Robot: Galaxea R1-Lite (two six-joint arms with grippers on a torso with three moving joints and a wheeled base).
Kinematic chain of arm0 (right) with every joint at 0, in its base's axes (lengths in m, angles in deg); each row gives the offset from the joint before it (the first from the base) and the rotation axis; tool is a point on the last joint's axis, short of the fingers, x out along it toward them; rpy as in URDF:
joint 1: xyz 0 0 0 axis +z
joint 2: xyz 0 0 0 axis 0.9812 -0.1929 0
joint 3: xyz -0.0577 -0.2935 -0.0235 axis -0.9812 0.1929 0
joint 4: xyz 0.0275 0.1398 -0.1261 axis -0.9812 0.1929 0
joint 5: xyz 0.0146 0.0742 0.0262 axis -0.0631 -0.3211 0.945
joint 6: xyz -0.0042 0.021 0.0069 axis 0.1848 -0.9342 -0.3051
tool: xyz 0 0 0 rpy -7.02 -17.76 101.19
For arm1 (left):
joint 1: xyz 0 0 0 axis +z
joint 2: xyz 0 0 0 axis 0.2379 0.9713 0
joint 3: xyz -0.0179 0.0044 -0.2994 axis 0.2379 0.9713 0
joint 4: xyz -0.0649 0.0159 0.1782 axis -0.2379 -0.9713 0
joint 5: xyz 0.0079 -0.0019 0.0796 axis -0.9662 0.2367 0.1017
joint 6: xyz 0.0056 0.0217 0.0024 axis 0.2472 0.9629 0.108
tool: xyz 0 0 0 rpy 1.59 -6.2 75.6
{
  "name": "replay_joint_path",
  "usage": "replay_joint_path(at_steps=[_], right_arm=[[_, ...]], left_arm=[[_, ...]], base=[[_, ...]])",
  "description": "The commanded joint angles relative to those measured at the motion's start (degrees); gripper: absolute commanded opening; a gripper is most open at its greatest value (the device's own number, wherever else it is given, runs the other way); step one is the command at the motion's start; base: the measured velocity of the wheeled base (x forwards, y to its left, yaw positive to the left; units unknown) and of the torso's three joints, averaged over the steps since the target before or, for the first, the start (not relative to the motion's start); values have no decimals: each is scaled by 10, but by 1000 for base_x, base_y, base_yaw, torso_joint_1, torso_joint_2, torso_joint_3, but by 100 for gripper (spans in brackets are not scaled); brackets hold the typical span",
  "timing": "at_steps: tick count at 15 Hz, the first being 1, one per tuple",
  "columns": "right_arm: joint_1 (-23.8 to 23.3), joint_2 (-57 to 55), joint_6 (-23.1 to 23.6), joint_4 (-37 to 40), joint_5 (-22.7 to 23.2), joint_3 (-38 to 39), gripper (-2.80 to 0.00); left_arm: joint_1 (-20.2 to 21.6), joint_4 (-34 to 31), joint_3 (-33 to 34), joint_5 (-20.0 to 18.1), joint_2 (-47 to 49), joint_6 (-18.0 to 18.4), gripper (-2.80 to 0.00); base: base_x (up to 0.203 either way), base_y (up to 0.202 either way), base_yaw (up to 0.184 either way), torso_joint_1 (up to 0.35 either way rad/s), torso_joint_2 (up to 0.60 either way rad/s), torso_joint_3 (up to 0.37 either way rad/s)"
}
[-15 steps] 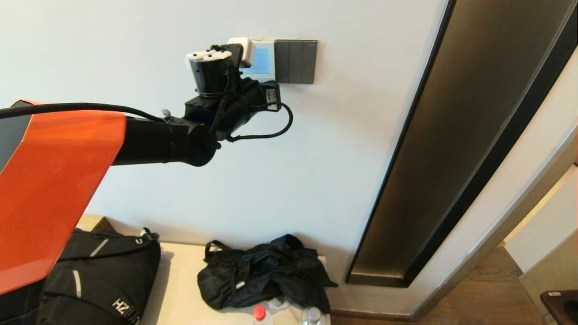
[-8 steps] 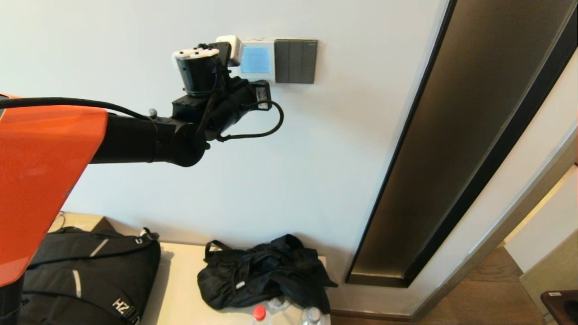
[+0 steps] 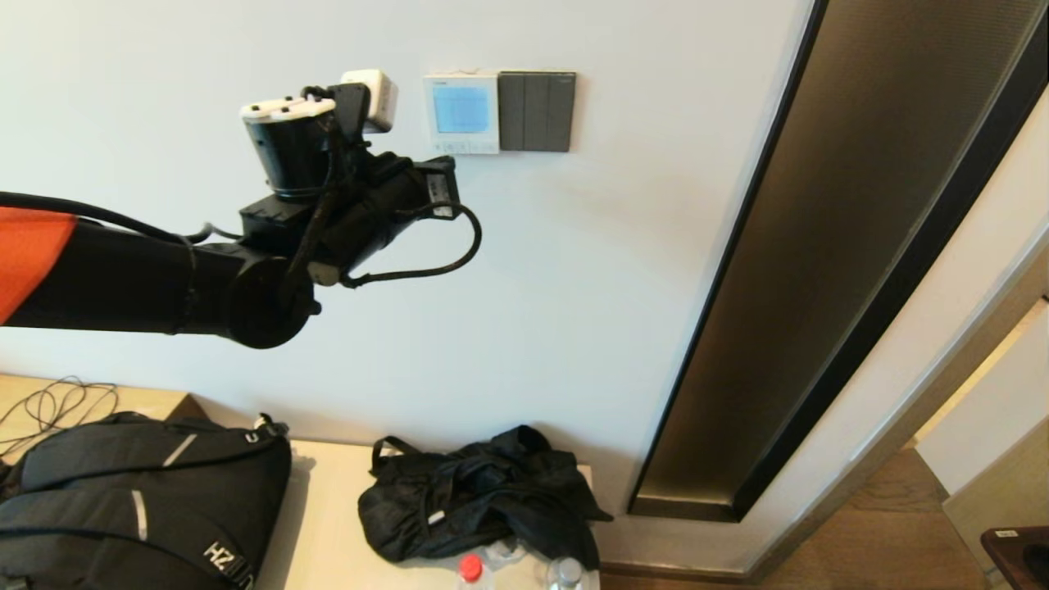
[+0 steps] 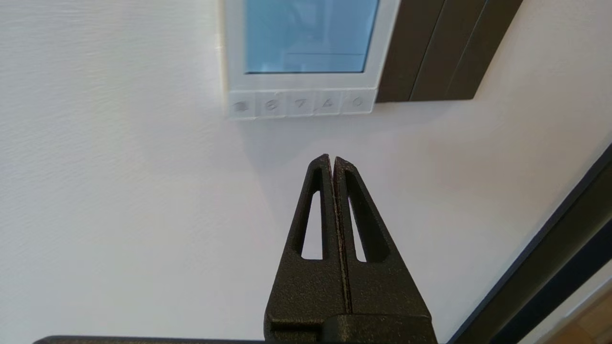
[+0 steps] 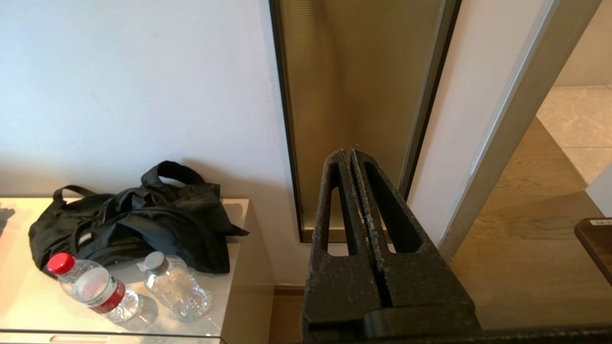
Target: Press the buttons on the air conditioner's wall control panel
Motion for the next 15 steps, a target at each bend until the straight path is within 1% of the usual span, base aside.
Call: replay_joint_path(at_steps=[1, 4, 6, 7, 9, 12, 15], right_arm=[[0, -1, 0, 0, 0, 1, -280], [0, -1, 1, 0, 0, 1, -280], [0, -1, 1, 0, 0, 1, -280], [0, -1, 1, 0, 0, 1, -280], [0, -1, 1, 0, 0, 1, -280], [0, -1, 1, 0, 0, 1, -280], [0, -1, 1, 0, 0, 1, -280]], left_arm=[[21, 32, 92, -1, -70, -1, -280], [62, 88, 233, -5, -142, 0, -280], [108, 116, 315, -11, -191, 0, -280], [136, 127, 354, -19, -216, -1, -280], [180, 145, 424, -34, -274, -1, -280], [212, 146, 520, -40, -382, 0, -280], [231, 140, 621, -41, -478, 1, -280]], base=[[0, 0, 0, 0, 0, 0], [0, 0, 0, 0, 0, 0], [0, 0, 0, 0, 0, 0], [0, 0, 0, 0, 0, 0], [0, 0, 0, 0, 0, 0], [0, 0, 0, 0, 0, 0], [0, 0, 0, 0, 0, 0]])
